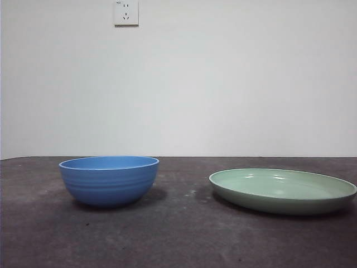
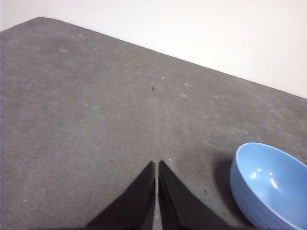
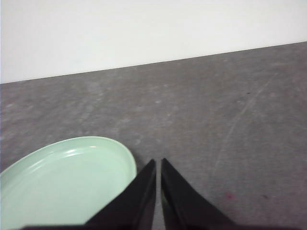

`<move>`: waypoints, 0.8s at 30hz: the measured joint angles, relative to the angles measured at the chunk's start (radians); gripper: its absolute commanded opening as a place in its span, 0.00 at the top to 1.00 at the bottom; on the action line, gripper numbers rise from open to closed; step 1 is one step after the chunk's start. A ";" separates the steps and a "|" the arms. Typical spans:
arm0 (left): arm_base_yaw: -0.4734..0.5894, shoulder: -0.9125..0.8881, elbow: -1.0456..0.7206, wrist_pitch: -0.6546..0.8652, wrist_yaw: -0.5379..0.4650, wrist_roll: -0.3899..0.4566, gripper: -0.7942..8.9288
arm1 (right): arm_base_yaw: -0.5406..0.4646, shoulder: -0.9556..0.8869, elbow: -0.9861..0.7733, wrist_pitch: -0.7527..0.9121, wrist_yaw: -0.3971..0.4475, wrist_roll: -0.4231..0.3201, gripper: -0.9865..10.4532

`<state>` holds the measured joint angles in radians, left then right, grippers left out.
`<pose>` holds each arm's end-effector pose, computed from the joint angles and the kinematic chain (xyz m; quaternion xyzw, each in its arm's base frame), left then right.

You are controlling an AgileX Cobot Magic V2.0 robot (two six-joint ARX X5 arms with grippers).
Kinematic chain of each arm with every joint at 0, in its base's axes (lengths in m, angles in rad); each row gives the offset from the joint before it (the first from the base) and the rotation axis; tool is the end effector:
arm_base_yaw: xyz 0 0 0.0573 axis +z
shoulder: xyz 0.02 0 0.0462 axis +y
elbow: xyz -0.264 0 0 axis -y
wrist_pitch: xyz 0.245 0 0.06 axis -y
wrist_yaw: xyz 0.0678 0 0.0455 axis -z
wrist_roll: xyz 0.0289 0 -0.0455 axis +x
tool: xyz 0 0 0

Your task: Pick up the blue bowl, put it on the green plate, put it on desk

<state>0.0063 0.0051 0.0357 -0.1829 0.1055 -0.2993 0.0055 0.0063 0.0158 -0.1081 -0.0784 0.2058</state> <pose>0.0945 -0.0024 0.1577 -0.1527 0.0825 -0.0376 0.9841 0.0966 0.0028 0.1580 0.1043 0.0533 0.0366 0.9924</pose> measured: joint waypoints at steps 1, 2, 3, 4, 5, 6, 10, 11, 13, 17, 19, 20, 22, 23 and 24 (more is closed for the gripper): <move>0.000 0.000 0.000 0.000 0.000 -0.003 0.91 | 0.000 0.000 0.000 0.001 -0.006 0.003 0.90; 0.000 0.000 0.000 0.000 0.000 -0.003 0.91 | 0.000 0.000 0.000 0.002 -0.008 0.006 0.90; 0.000 0.000 0.000 0.000 0.000 -0.004 0.91 | 0.000 0.000 0.000 0.002 -0.008 0.008 0.90; 0.000 0.000 0.000 0.000 0.000 -0.004 0.91 | 0.000 0.000 0.000 0.005 -0.008 0.009 0.90; 0.000 0.000 0.000 0.000 0.000 -0.007 0.91 | 0.000 0.000 0.000 0.009 -0.008 0.010 0.90; 0.000 0.000 0.000 0.000 0.000 -0.011 0.91 | 0.000 0.000 0.000 0.012 -0.008 0.011 0.90; 0.000 0.000 0.001 0.000 0.000 -0.064 0.91 | 0.000 0.000 0.000 0.037 -0.008 0.050 0.90; 0.000 0.000 0.002 -0.002 0.000 -0.081 0.91 | 0.000 0.000 0.001 0.045 -0.008 0.064 0.90; 0.000 0.000 0.011 -0.017 0.000 -0.109 0.91 | 0.000 0.000 0.009 0.043 -0.008 0.083 0.90; 0.000 0.001 0.072 -0.023 0.000 -0.147 0.91 | 0.000 0.000 0.071 0.039 0.002 0.093 0.90; 0.000 0.002 0.120 -0.016 0.000 -0.155 0.91 | 0.000 0.001 0.113 0.045 0.004 0.098 0.90; 0.000 0.004 0.146 -0.015 0.000 -0.157 0.91 | 0.000 0.003 0.135 0.045 0.004 0.099 0.90; 0.000 0.019 0.195 -0.019 0.000 -0.158 0.91 | 0.000 0.019 0.178 0.043 0.003 0.099 0.90; 0.000 0.031 0.219 -0.027 0.000 -0.158 0.91 | 0.000 0.030 0.198 0.036 0.003 0.099 0.90; 0.000 0.045 0.244 -0.041 0.000 -0.158 0.91 | 0.000 0.043 0.219 0.026 0.004 0.099 0.90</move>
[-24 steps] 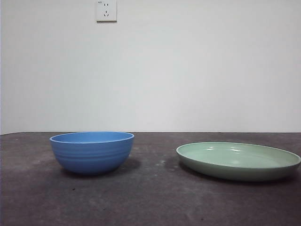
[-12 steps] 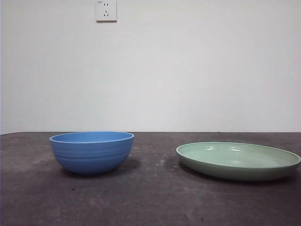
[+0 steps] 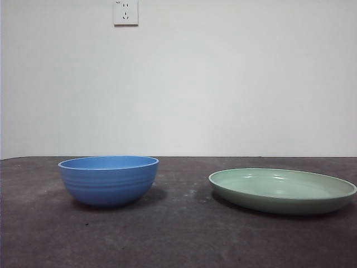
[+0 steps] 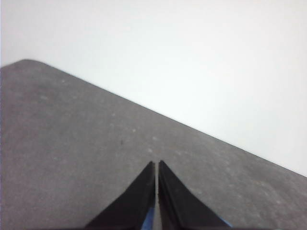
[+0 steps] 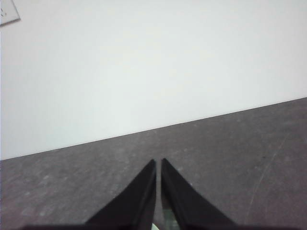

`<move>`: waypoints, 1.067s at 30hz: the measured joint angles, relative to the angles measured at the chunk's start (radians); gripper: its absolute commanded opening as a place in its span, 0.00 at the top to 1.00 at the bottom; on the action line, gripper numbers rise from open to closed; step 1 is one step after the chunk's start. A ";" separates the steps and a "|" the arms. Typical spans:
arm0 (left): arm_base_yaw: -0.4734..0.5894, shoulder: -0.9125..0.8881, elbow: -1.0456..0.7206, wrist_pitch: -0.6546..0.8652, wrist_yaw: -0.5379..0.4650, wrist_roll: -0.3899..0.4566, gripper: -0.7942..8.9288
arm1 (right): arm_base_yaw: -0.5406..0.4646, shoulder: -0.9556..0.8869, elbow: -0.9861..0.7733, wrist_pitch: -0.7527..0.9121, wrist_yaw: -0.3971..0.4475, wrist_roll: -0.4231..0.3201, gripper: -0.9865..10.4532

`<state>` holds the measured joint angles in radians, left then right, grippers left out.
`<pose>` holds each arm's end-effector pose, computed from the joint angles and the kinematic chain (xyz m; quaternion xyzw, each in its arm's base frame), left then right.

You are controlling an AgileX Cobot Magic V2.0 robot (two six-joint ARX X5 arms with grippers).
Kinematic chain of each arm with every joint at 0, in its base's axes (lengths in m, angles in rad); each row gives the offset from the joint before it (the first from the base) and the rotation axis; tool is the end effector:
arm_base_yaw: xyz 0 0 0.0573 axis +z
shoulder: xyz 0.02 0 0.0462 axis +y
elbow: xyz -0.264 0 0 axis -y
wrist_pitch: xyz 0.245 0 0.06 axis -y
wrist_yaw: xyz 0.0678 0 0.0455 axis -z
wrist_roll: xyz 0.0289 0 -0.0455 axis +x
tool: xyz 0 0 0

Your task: Pick up the blue bowl, put it on the green plate, put it on desk

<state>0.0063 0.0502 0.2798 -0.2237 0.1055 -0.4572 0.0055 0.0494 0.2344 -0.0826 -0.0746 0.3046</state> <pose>0.0778 -0.0026 0.2315 -0.2262 0.0084 -0.0490 0.9728 0.0822 0.0026 0.2305 0.1496 -0.0445 0.0473 0.9866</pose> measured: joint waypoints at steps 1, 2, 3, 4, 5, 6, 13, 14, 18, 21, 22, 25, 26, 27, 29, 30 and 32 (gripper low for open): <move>0.000 0.018 0.029 -0.018 0.000 0.002 0.91 | 0.000 0.018 0.026 -0.018 0.000 0.000 0.90; 0.000 0.037 0.059 -0.040 0.000 0.005 0.91 | 0.000 0.038 0.053 -0.035 0.000 -0.001 0.90; 0.000 0.055 0.084 -0.059 0.000 0.012 0.91 | 0.000 0.056 0.079 -0.053 0.000 -0.002 0.90; 0.000 0.079 0.116 -0.082 0.000 0.024 0.91 | 0.000 0.080 0.111 -0.076 -0.001 -0.005 0.90; 0.000 0.104 0.148 -0.105 0.001 0.037 0.91 | 0.000 0.105 0.143 -0.098 -0.003 -0.012 0.90; 0.000 0.126 0.175 -0.121 0.003 0.051 0.91 | 0.000 0.128 0.171 -0.120 -0.006 -0.017 0.90; 0.000 0.334 0.366 -0.277 0.152 0.184 0.91 | 0.000 0.347 0.380 -0.315 -0.148 -0.090 0.90; 0.000 0.373 0.390 -0.306 0.191 0.205 0.91 | 0.000 0.388 0.418 -0.356 -0.183 -0.106 0.90; 0.000 0.492 0.465 -0.401 0.325 0.269 0.91 | 0.000 0.518 0.540 -0.492 -0.298 -0.169 0.90; -0.008 0.571 0.520 -0.478 0.429 0.317 0.91 | 0.000 0.608 0.620 -0.600 -0.377 -0.209 0.90; -0.015 0.592 0.536 -0.502 0.457 0.330 0.91 | 0.000 0.636 0.644 -0.634 -0.402 -0.221 0.90; -0.050 0.640 0.587 -0.579 0.518 0.373 0.91 | 0.004 0.698 0.694 -0.722 -0.470 -0.259 0.90; -0.063 0.651 0.603 -0.597 0.533 0.386 0.91 | 0.011 0.712 0.705 -0.748 -0.489 -0.272 0.90; -0.074 0.657 0.613 -0.610 0.545 0.395 0.91 | 0.020 0.722 0.710 -0.769 -0.510 -0.282 0.90; -0.099 0.669 0.635 -0.649 0.573 0.419 0.91 | 0.040 0.732 0.711 -0.796 -0.552 -0.295 0.90; -0.110 0.671 0.639 -0.663 0.586 0.427 0.91 | 0.050 0.734 0.711 -0.805 -0.565 -0.300 0.90; -0.132 0.675 0.641 -0.689 0.600 0.444 0.91 | 0.074 0.735 0.711 -0.829 -0.581 -0.312 0.90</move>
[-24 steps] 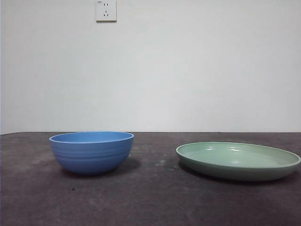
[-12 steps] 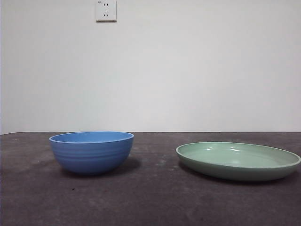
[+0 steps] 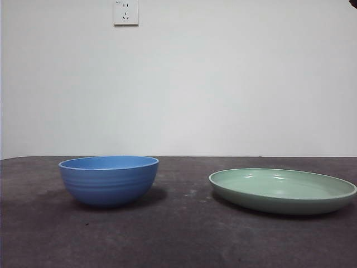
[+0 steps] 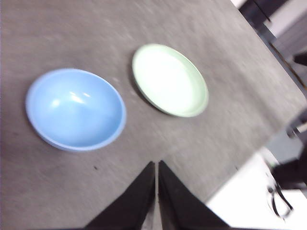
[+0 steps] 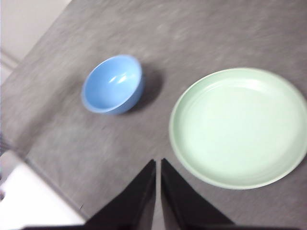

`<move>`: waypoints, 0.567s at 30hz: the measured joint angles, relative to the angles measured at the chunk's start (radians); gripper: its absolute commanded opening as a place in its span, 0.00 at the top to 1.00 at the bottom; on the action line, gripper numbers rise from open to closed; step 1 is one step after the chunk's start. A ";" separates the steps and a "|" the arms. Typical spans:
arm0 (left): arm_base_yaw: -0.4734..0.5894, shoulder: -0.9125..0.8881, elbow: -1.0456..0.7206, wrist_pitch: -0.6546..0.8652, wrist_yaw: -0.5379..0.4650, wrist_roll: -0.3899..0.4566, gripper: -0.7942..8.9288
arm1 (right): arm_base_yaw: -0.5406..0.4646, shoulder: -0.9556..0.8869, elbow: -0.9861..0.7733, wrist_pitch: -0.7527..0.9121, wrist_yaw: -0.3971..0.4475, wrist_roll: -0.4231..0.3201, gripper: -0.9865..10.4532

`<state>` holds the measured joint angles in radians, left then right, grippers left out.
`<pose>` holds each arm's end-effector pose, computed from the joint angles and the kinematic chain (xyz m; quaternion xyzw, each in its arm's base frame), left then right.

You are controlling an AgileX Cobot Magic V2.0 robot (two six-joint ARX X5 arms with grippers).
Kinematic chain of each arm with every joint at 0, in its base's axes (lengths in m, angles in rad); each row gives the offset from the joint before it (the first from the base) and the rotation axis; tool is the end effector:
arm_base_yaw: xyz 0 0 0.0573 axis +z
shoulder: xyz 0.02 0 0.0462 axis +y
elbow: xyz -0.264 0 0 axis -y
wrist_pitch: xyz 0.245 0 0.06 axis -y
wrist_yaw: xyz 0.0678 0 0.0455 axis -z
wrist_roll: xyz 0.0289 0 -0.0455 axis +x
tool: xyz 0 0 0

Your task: Pick up the blue bowl, put it on the green plate, put it on desk

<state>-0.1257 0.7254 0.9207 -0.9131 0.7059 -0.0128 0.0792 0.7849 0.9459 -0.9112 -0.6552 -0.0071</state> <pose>0.1155 -0.0335 0.3260 -0.1060 0.3390 -0.3760 0.8558 0.1300 0.0280 0.3267 0.1010 0.3501 0.3353 0.8688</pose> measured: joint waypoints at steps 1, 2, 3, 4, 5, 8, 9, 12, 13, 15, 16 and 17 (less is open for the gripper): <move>-0.008 0.000 0.000 -0.012 0.000 0.004 0.91 | 0.010 -0.001 0.000 -0.010 -0.001 -0.006 0.90; -0.014 0.001 0.000 -0.022 0.000 0.007 0.91 | 0.019 -0.001 0.000 -0.021 -0.002 -0.011 0.90; -0.019 0.001 0.000 -0.032 0.000 0.011 0.91 | 0.031 -0.001 0.000 -0.035 -0.002 -0.016 0.90; -0.022 0.001 0.000 -0.035 0.000 0.015 0.91 | 0.040 -0.001 0.000 -0.047 -0.002 -0.019 0.90; -0.024 0.001 0.000 -0.037 0.000 0.018 0.91 | 0.047 -0.001 0.000 -0.058 -0.002 -0.024 0.90; -0.024 0.001 0.000 -0.041 0.000 0.027 0.91 | 0.066 -0.001 0.000 -0.087 -0.003 -0.036 0.90; -0.024 0.001 0.000 -0.041 0.000 0.027 0.91 | 0.072 -0.001 0.000 -0.095 -0.003 -0.039 0.90; -0.024 0.001 0.000 -0.041 0.000 0.029 0.88 | 0.078 -0.001 0.000 -0.108 -0.003 -0.042 0.90; -0.024 0.001 0.000 -0.041 0.000 0.030 0.87 | 0.078 -0.001 0.000 -0.114 -0.003 -0.042 0.90; -0.024 0.001 0.000 -0.041 0.000 0.030 0.80 | 0.078 -0.001 0.000 -0.122 -0.003 -0.042 0.88; -0.024 0.001 0.000 -0.041 0.000 0.030 0.75 | 0.078 -0.001 0.000 -0.122 -0.003 -0.042 0.83; -0.024 0.001 0.000 -0.041 0.000 0.030 0.69 | 0.078 -0.001 0.000 -0.122 -0.003 -0.042 0.76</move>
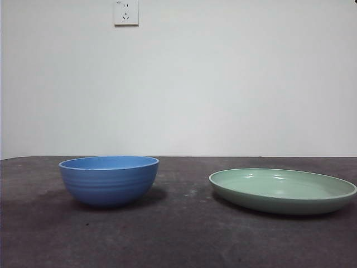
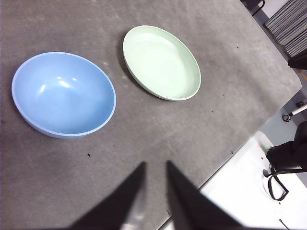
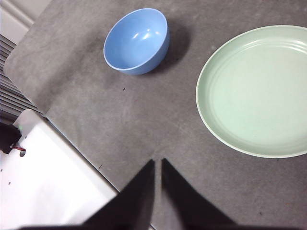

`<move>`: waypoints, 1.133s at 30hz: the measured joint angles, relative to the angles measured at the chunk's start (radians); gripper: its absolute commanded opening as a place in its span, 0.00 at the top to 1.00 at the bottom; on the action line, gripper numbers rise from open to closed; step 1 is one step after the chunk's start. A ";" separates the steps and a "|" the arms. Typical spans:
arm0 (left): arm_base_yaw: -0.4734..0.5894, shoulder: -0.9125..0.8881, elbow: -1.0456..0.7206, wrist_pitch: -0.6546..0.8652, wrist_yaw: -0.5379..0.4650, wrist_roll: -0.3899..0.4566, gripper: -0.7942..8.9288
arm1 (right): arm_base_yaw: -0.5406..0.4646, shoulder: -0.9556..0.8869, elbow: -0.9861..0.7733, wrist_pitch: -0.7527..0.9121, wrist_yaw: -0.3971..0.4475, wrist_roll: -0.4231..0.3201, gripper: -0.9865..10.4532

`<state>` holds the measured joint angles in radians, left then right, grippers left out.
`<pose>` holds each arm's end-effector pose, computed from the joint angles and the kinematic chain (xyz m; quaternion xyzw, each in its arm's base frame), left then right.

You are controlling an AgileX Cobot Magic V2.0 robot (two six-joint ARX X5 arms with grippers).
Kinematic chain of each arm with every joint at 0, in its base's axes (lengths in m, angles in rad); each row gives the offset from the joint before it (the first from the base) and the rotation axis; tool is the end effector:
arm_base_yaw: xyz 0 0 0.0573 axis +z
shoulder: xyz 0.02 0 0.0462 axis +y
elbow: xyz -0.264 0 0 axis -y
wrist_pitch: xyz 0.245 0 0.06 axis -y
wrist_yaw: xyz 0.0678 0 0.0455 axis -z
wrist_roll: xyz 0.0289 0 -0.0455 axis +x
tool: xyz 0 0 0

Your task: Pick up the blue bowl, put it on the green plate, put it on desk

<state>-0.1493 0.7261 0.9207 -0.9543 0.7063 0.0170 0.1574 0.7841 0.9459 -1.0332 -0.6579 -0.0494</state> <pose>0.1124 -0.0359 0.3232 -0.0947 0.3532 -0.3883 0.8459 0.1193 0.0368 0.3192 0.0839 0.3999 0.3694 0.8346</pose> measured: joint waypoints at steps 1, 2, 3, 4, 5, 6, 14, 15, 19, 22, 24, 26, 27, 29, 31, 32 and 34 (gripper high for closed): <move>0.000 0.000 0.000 0.000 0.000 0.000 0.62 | 0.000 0.000 0.000 0.000 0.000 0.000 0.68; 0.000 0.000 0.000 0.000 0.000 0.000 0.56 | 0.000 0.000 0.000 0.000 0.000 0.000 0.60; 0.000 0.000 0.000 0.000 0.000 0.000 0.52 | 0.000 0.000 0.000 0.000 0.000 0.000 0.56; 0.000 0.000 0.000 0.000 0.000 0.000 0.47 | 0.000 0.000 0.000 0.000 0.000 0.001 0.55; 0.000 0.000 0.000 0.000 0.000 -0.001 0.45 | 0.000 0.000 0.000 0.000 0.000 0.001 0.55; 0.000 0.000 0.000 0.000 0.000 -0.002 0.44 | 0.000 0.000 0.000 0.000 0.000 0.001 0.55; 0.000 0.000 0.000 0.000 -0.023 -0.008 0.44 | 0.000 0.000 0.000 0.000 0.000 0.001 0.55; 0.000 0.003 0.000 0.000 -0.033 -0.010 0.44 | 0.000 0.000 0.000 0.000 0.000 0.001 0.55; -0.002 0.027 0.001 0.004 -0.083 -0.028 0.44 | 0.000 0.000 0.000 0.000 0.000 0.001 0.55; -0.003 0.069 0.017 0.002 -0.115 -0.043 0.44 | 0.000 0.000 0.000 0.000 0.004 0.001 0.55; -0.008 0.105 0.038 0.005 -0.134 -0.051 0.44 | 0.000 0.000 0.000 0.000 0.004 0.001 0.55; -0.022 0.150 0.070 0.002 -0.156 -0.057 0.44 | 0.000 0.000 0.000 0.000 0.004 0.001 0.55; -0.028 0.168 0.086 0.002 -0.166 -0.058 0.44 | 0.000 0.000 0.000 0.000 0.004 0.001 0.55; -0.046 0.220 0.135 0.004 -0.206 -0.060 0.44 | 0.000 0.000 0.000 0.000 0.004 0.001 0.55; -0.064 0.273 0.180 0.005 -0.247 -0.060 0.44 | 0.000 0.000 0.000 0.000 0.004 0.001 0.55; -0.074 0.302 0.202 0.008 -0.268 -0.060 0.44 | 0.000 0.000 0.000 0.000 0.004 0.001 0.55; -0.094 0.359 0.236 0.008 -0.308 -0.060 0.44 | 0.000 0.000 0.000 0.000 0.004 0.001 0.55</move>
<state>-0.2436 1.0855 1.1564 -0.9462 0.3985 -0.0433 0.1574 0.7841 0.9459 -1.0328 -0.6540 -0.0486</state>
